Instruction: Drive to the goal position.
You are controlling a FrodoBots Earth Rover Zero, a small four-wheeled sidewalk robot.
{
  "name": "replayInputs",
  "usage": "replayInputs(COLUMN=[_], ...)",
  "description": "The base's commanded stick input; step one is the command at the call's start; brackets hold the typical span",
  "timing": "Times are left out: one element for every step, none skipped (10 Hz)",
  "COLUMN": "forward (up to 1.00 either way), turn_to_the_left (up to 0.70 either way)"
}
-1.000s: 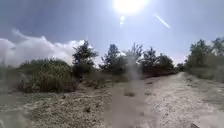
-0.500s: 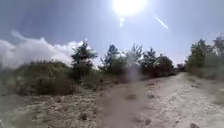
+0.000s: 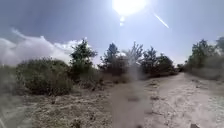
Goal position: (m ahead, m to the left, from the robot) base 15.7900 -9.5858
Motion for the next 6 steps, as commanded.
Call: replayInputs(forward=[0.45,0.45,0.45,0.45,0.45,0.45], turn_to_the_left=[-0.27,-0.27,-0.27,-0.27,-0.27,-0.27])
